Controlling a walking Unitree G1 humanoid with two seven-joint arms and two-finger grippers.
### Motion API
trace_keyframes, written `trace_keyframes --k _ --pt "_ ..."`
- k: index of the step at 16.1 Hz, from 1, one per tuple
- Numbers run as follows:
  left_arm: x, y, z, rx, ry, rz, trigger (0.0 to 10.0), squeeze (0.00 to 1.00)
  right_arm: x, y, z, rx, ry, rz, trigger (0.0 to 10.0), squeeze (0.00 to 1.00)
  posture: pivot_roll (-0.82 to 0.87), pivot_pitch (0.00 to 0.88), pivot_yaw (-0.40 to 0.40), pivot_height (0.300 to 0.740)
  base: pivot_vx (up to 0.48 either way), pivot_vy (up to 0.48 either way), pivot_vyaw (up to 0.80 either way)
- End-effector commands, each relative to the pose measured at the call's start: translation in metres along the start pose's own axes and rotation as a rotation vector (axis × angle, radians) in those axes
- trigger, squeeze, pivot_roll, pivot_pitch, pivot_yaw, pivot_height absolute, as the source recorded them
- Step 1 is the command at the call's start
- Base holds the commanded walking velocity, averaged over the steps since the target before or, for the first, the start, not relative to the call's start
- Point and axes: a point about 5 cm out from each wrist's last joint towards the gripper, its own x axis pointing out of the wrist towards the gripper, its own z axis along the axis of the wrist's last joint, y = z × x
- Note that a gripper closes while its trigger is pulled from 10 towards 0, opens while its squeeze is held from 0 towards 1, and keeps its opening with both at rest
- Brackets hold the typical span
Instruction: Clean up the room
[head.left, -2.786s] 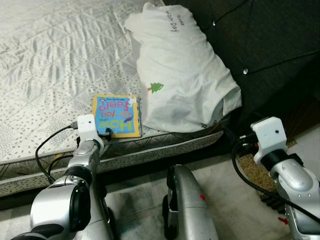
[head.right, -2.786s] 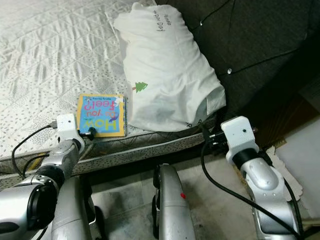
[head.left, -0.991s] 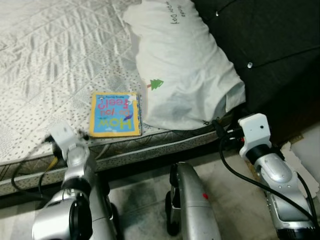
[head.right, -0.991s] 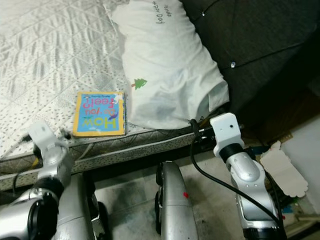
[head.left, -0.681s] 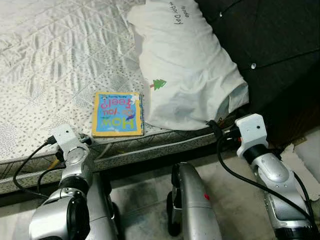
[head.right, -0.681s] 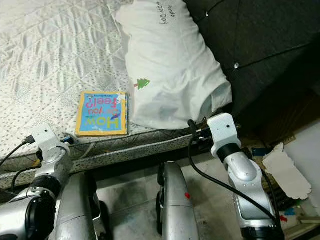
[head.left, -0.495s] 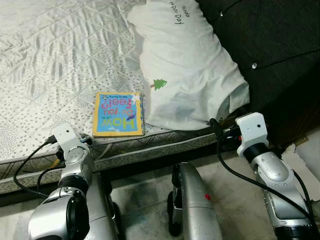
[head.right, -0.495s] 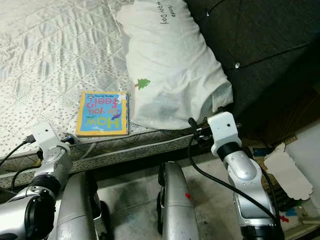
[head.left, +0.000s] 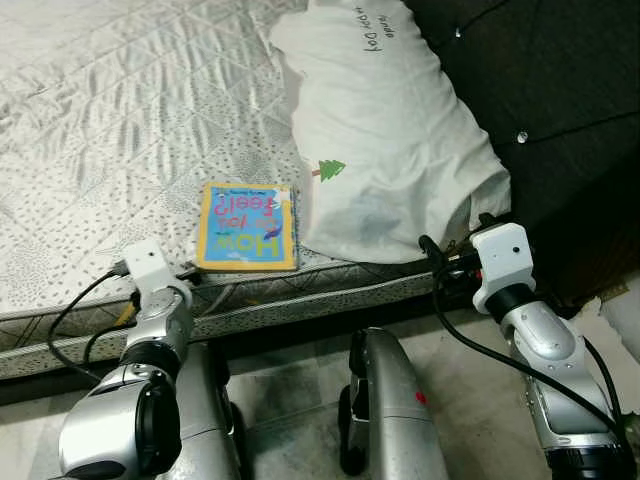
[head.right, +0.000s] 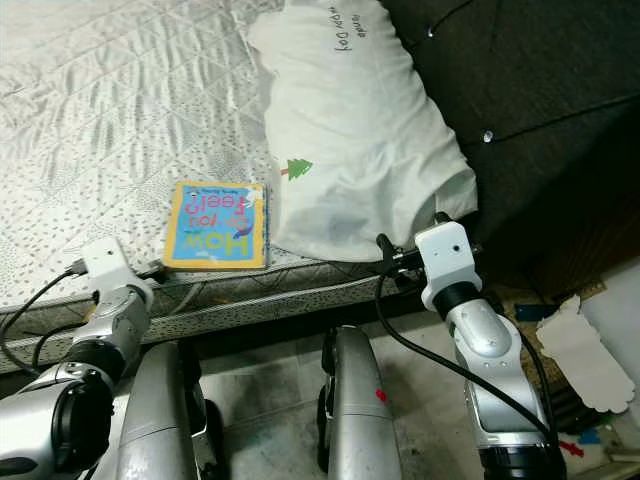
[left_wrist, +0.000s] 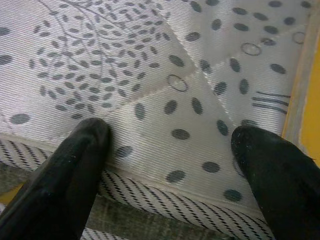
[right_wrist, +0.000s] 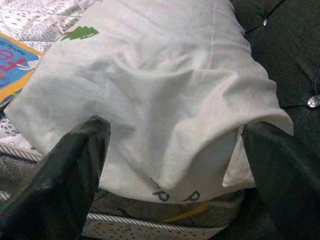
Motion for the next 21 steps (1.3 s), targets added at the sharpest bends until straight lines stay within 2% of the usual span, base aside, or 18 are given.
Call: trace_keyframes --k 1,7,12,17,19,21 --pt "-0.005 -0.02 -0.019 0.034 0.084 -0.094 10.0 0.0 -0.001 -0.001 -0.002 0.005 0.005 -0.013 10.0 0.0 -0.17 0.187 -0.062 0.566 0.0 0.0 0.0" --pt "-0.008 -0.034 -0.021 0.047 0.095 -0.16 10.0 0.0 0.002 -0.001 0.0 0.007 -0.005 -0.011 10.0 0.0 -0.17 0.184 -0.062 0.566 0.0 0.0 0.0" --pt "-0.011 -0.036 -0.031 0.048 0.116 -0.187 10.0 0.0 0.004 0.003 0.0 0.013 -0.011 -0.008 10.0 0.0 -0.16 0.177 -0.061 0.566 0.0 0.0 0.0" --pt "-0.011 -0.045 -0.025 0.057 0.112 -0.236 10.0 0.0 0.009 0.006 0.003 0.023 -0.028 -0.003 10.0 0.0 -0.16 0.161 -0.051 0.566 0.0 0.0 0.0" --pt "-0.013 -0.042 -0.034 0.078 0.128 -0.242 10.0 0.0 0.012 0.007 0.003 0.029 -0.036 -0.01 10.0 0.0 -0.15 0.15 -0.041 0.566 0.0 0.0 0.0" --pt "-0.013 -0.038 -0.034 0.061 0.112 -0.229 10.0 0.0 0.013 0.009 0.002 0.034 -0.036 -0.01 10.0 0.0 -0.14 0.146 -0.039 0.566 0.0 0.0 0.0"
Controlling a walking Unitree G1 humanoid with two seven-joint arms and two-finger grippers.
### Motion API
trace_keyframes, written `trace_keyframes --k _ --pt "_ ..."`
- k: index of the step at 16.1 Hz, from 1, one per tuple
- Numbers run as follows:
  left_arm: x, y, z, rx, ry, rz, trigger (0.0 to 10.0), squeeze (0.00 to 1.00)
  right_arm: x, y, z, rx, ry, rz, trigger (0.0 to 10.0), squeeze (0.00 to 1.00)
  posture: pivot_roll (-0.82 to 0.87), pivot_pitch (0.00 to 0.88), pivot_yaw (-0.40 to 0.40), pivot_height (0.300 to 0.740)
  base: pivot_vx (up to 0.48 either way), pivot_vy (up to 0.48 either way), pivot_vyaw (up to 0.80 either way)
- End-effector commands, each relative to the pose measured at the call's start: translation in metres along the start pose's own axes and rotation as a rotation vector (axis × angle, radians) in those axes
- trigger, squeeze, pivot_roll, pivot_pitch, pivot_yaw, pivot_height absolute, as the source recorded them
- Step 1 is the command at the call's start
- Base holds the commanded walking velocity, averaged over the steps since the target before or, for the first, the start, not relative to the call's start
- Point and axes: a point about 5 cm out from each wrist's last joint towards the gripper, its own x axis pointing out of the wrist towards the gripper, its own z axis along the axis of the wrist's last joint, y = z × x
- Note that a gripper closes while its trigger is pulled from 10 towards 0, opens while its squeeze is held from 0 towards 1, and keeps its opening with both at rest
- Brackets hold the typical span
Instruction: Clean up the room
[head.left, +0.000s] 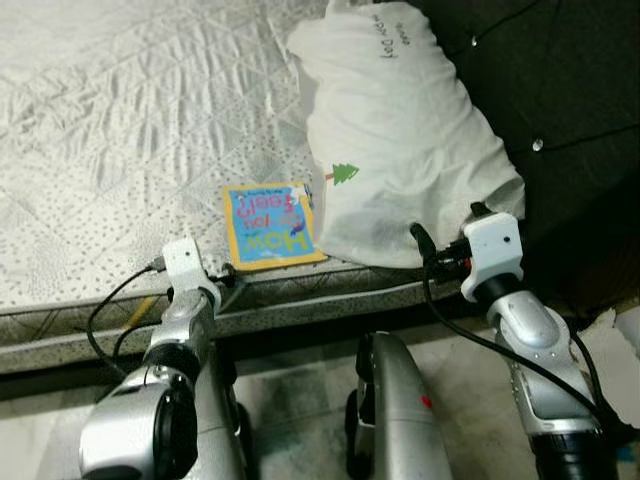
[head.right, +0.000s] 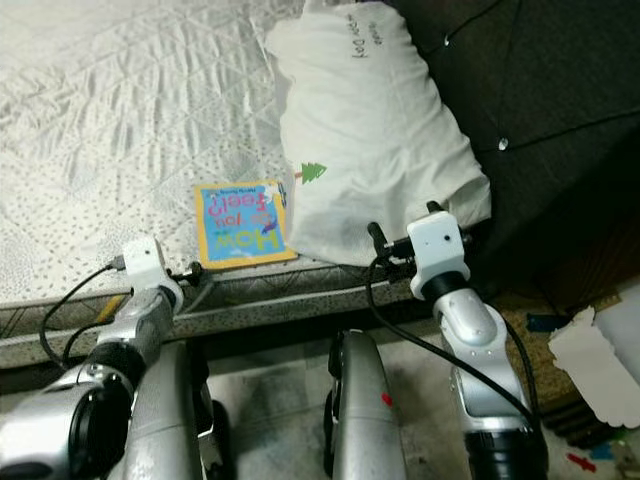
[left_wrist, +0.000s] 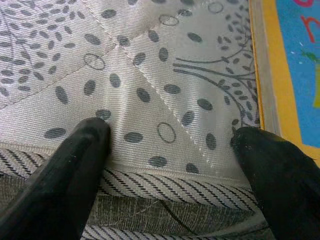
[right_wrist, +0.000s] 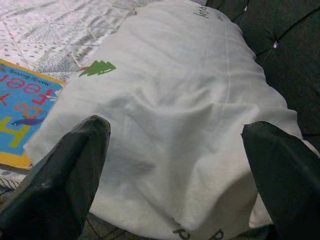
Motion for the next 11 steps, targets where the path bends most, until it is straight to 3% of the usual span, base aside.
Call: trace_keyframes --k 1,4,6,9,11 --pt "-0.003 -0.006 -0.016 0.007 0.054 -0.028 10.0 0.0 0.0 0.002 -0.005 0.003 0.014 0.0 10.0 0.0 -0.13 0.141 -0.038 0.566 0.0 0.0 0.0" --pt "-0.003 0.006 -0.008 0.018 0.002 0.018 10.0 0.0 0.006 0.007 -0.005 0.014 0.004 0.007 10.0 0.0 -0.12 0.115 -0.034 0.566 0.0 0.0 0.0" --pt "-0.005 0.023 0.0 0.016 -0.081 0.122 10.0 0.0 0.014 0.008 -0.003 0.021 -0.013 0.003 10.0 0.0 -0.1 0.085 -0.027 0.566 0.0 0.0 0.0" --pt "-0.01 0.031 0.009 0.027 -0.154 0.167 10.0 0.0 0.023 0.013 -0.001 0.035 -0.034 0.005 10.0 0.0 -0.07 0.048 -0.018 0.566 0.0 0.0 0.0" --pt "-0.018 0.034 0.015 0.012 -0.191 0.17 10.0 0.0 0.038 0.023 0.003 0.058 -0.066 0.018 10.0 0.0 -0.02 0.0 -0.015 0.566 0.0 0.0 0.0"
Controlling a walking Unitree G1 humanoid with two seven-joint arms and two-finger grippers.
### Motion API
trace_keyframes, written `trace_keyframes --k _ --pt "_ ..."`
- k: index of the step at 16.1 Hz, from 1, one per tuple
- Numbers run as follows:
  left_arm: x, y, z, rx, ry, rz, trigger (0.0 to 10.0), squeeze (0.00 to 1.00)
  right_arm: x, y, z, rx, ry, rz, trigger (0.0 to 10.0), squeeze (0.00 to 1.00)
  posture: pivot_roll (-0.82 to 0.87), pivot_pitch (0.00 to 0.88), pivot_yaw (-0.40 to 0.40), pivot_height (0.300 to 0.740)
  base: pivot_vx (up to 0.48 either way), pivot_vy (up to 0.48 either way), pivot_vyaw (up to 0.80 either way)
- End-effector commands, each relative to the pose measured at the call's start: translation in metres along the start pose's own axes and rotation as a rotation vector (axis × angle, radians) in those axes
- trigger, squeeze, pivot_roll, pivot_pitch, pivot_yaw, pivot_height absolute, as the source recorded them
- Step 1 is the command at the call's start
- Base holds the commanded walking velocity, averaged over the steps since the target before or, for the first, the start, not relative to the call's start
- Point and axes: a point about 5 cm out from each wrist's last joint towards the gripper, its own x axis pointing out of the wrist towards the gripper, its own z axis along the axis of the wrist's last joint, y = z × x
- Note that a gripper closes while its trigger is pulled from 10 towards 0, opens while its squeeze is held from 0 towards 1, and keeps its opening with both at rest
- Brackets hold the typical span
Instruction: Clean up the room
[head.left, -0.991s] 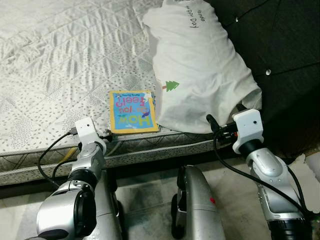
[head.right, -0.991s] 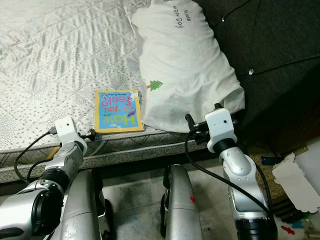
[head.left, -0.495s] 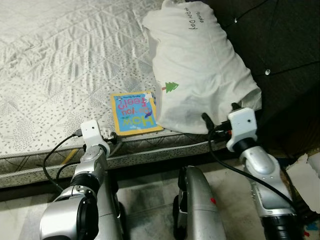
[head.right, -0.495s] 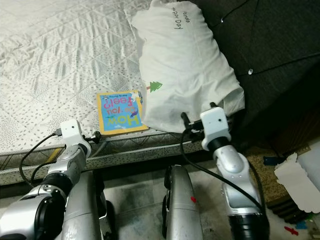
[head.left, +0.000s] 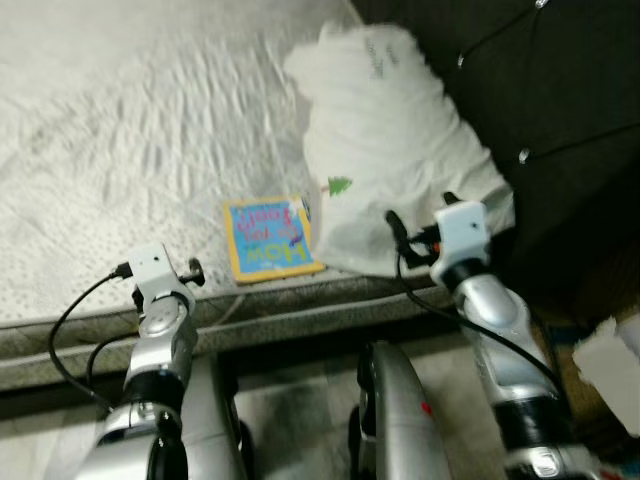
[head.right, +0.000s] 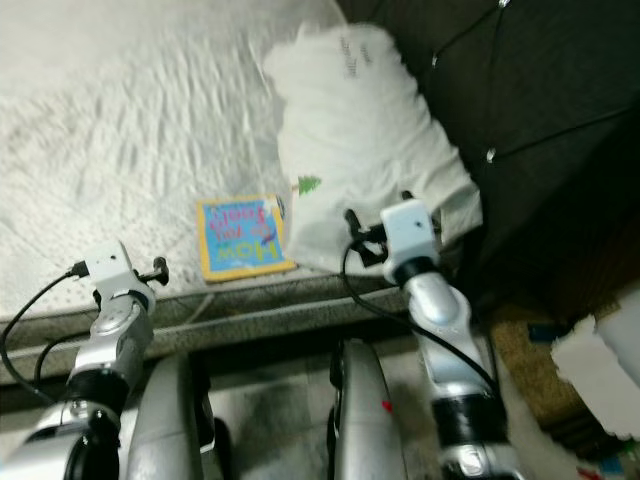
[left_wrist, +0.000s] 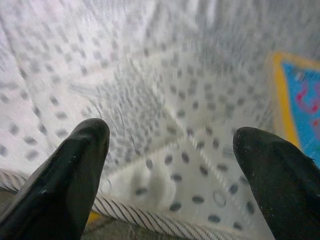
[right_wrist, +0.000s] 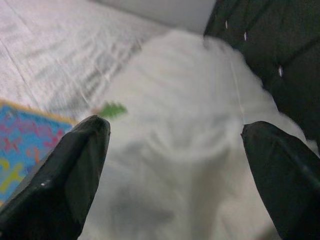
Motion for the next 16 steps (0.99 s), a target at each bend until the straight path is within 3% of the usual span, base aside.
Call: trace_keyframes --k 1,3,4,7,10,13,16 --pt "-0.003 0.004 0.006 0.009 -0.026 0.016 10.0 0.0 0.006 0.002 0.002 -0.005 -0.02 0.004 10.0 0.0 -0.01 0.0 -0.014 0.566 0.0 0.0 0.0" --pt "-0.009 0.011 0.025 -0.002 -0.172 0.063 10.0 0.0 0.019 0.01 0.004 0.023 -0.036 0.014 10.0 0.0 0.03 0.0 -0.013 0.566 0.0 0.0 0.0" --pt "-0.02 0.009 0.047 0.031 -0.357 0.041 10.0 0.0 0.027 0.019 0.006 0.085 -0.043 0.019 10.0 0.0 0.04 0.0 -0.014 0.566 0.0 0.0 0.0" --pt "-0.035 -0.01 0.067 0.092 -0.523 -0.072 10.0 0.0 0.04 0.023 0.002 0.165 -0.024 -0.014 10.0 0.0 0.08 0.0 -0.021 0.566 0.0 0.0 0.0" --pt "-0.042 -0.027 0.076 0.12 -0.557 -0.217 10.0 0.0 0.054 0.02 0.001 0.238 -0.021 -0.05 10.0 0.0 0.08 0.0 -0.022 0.566 0.0 0.0 0.0" --pt "-0.037 -0.029 0.078 0.165 -0.56 -0.201 10.0 0.0 0.058 0.021 0.006 0.231 -0.047 -0.061 10.0 0.0 0.09 0.0 -0.03 0.571 0.0 0.0 0.0" --pt "-0.04 -0.026 0.075 0.138 -0.547 -0.186 10.0 0.0 0.062 0.024 0.011 0.25 -0.063 -0.061 10.0 0.0 0.09 0.0 -0.021 0.598 0.0 0.0 0.0"
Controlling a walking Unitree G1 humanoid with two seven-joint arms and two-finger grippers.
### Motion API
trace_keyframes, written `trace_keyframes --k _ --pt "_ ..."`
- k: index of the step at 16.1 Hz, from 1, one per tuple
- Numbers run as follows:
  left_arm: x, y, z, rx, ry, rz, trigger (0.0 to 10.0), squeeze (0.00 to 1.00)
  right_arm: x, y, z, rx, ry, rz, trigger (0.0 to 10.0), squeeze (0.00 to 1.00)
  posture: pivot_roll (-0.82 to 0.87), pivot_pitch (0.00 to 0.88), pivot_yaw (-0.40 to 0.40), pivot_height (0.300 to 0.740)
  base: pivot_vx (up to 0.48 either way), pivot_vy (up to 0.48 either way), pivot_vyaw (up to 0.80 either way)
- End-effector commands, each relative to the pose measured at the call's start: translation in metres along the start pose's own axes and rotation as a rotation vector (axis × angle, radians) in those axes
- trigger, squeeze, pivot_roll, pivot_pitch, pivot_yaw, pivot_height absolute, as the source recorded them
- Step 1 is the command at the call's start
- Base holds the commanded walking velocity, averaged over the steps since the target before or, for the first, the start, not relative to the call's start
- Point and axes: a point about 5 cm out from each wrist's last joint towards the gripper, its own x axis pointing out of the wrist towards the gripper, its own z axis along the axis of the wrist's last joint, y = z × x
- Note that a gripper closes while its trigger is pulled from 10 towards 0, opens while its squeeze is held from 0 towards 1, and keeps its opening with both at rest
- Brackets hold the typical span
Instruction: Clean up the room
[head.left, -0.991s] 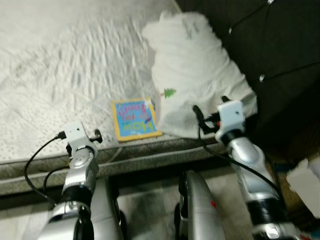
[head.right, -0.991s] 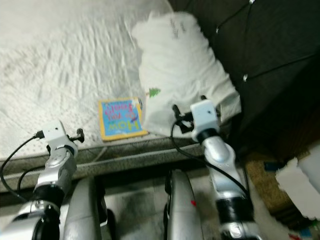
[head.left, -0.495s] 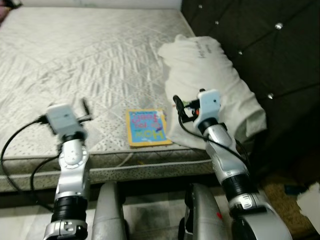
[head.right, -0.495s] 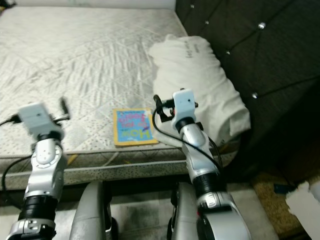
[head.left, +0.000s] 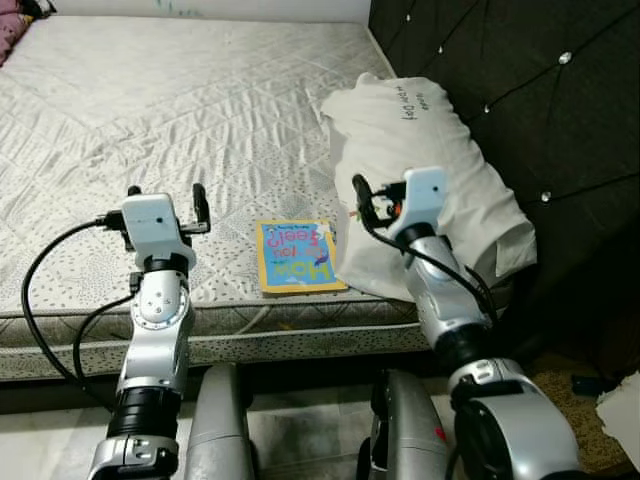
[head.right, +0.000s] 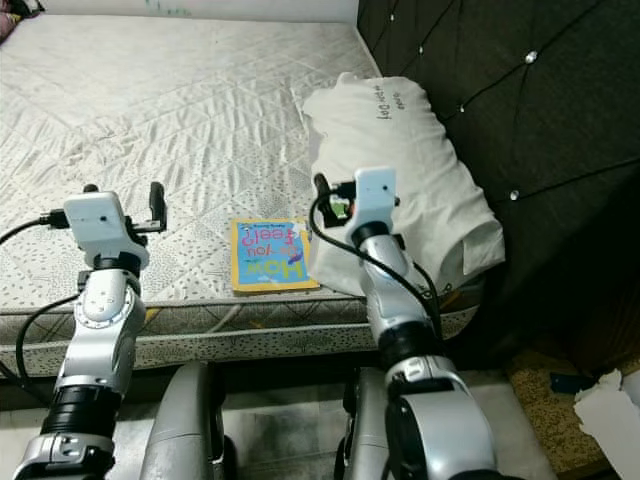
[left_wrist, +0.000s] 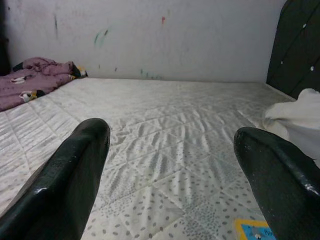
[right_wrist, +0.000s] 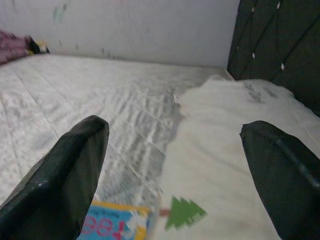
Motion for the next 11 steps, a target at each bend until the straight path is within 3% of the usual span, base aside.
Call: trace_keyframes --k 1,6,8,11 --pt "-0.001 0.0 0.003 -0.002 -0.002 -0.003 10.0 0.0 0.004 -0.001 0.004 0.022 -0.015 -0.014 10.0 0.0 0.09 0.0 -0.022 0.612 0.0 0.0 0.0" --pt "-0.003 0.005 0.003 0.004 -0.004 0.035 10.0 0.0 0.004 0.008 -0.002 0.019 0.0 0.011 10.0 0.0 0.11 0.0 -0.041 0.667 0.0 0.0 0.0" --pt "-0.005 0.001 -0.003 0.0 0.021 0.029 10.0 0.0 0.003 0.002 -0.005 0.007 0.018 -0.026 10.0 0.0 0.1 0.0 -0.041 0.69 0.0 0.0 0.0" --pt "-0.001 -0.005 -0.004 -0.012 0.04 -0.016 10.0 0.0 0.0 -0.001 -0.01 -0.024 0.032 -0.055 10.0 0.0 0.07 0.0 -0.001 0.69 0.0 0.0 0.0"
